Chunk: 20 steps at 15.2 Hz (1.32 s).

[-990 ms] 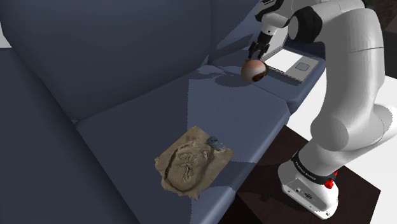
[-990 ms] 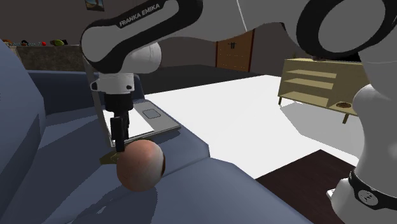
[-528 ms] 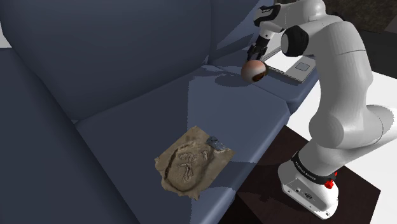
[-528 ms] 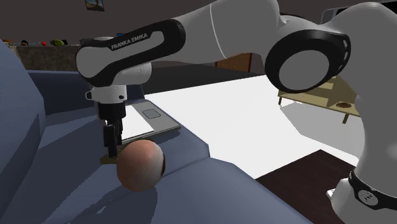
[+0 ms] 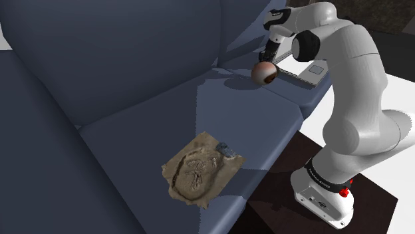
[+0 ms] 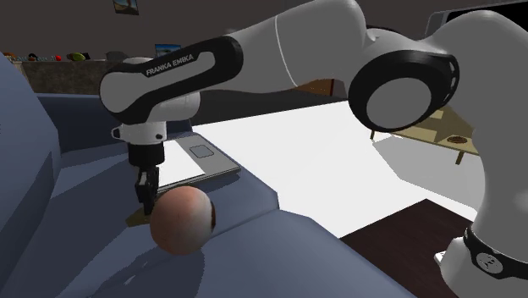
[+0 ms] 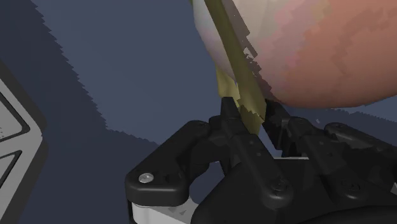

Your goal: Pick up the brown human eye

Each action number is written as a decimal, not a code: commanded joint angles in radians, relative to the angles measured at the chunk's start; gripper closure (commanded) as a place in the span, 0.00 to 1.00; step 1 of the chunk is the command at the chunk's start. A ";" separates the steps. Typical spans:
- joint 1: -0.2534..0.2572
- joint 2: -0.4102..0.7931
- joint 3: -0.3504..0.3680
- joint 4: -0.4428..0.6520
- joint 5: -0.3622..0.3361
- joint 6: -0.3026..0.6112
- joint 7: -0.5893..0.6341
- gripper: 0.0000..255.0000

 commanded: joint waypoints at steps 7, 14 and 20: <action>0.008 -0.018 -0.004 -0.053 -0.018 0.016 -0.012 1.00; 0.004 -0.050 -0.012 -0.015 -0.030 -0.051 0.008 1.00; -0.005 -0.067 -0.016 0.037 -0.039 -0.115 0.026 1.00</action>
